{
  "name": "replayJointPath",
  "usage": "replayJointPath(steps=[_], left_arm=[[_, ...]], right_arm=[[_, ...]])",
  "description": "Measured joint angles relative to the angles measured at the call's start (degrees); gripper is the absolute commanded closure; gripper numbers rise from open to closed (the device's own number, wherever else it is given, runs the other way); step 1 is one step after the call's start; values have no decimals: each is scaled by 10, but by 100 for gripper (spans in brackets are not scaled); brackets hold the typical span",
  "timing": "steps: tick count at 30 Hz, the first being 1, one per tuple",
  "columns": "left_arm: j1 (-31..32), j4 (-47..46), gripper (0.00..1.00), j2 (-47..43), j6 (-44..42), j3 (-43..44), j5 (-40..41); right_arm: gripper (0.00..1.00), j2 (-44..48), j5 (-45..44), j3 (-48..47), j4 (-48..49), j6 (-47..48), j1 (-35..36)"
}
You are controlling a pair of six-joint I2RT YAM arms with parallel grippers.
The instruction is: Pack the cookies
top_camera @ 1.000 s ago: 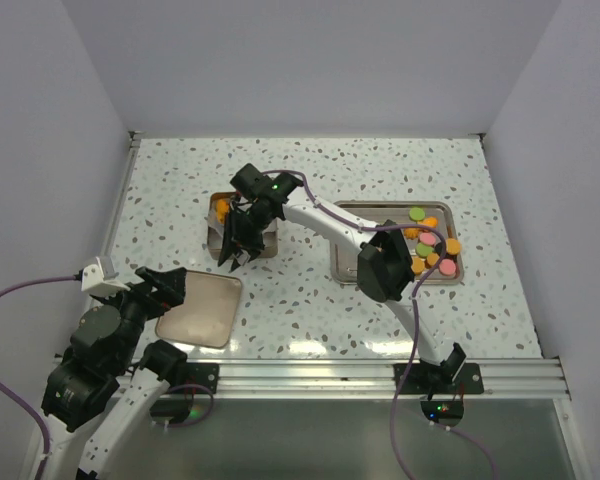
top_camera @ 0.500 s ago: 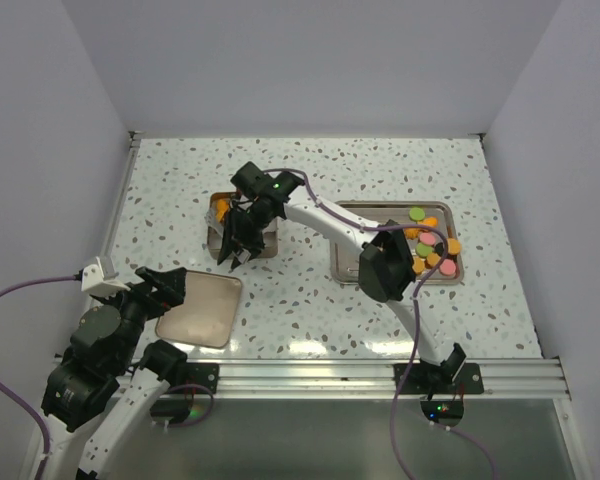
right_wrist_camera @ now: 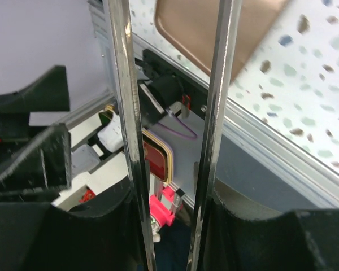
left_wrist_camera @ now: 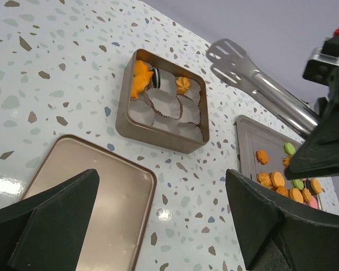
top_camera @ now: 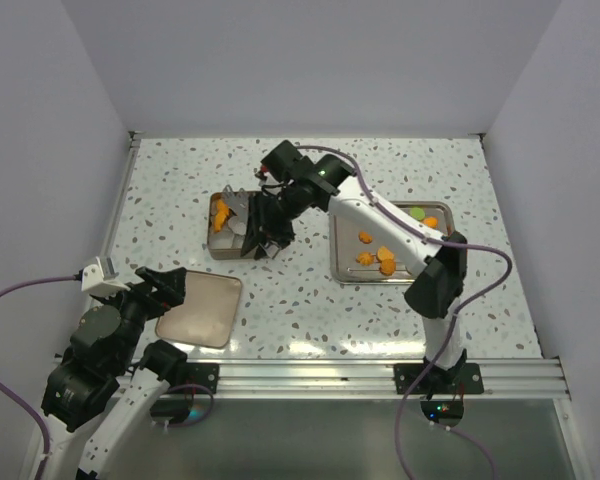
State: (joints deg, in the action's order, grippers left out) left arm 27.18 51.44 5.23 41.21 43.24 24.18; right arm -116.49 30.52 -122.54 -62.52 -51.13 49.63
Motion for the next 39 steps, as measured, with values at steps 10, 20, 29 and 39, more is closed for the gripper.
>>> replayJointPath(steps=[10, 20, 29, 39], left_arm=[[0, 0, 0, 0, 0, 0, 0], [0, 0, 0, 0, 0, 0, 0], [0, 0, 0, 0, 0, 0, 0], [0, 0, 0, 0, 0, 0, 0]], right_arm=[[62, 198, -66, 250, -68, 87, -177], [62, 269, -177, 407, -134, 185, -272], [60, 287, -205, 484, -140, 227, -324], [58, 297, -203, 527, -142, 240, -324]])
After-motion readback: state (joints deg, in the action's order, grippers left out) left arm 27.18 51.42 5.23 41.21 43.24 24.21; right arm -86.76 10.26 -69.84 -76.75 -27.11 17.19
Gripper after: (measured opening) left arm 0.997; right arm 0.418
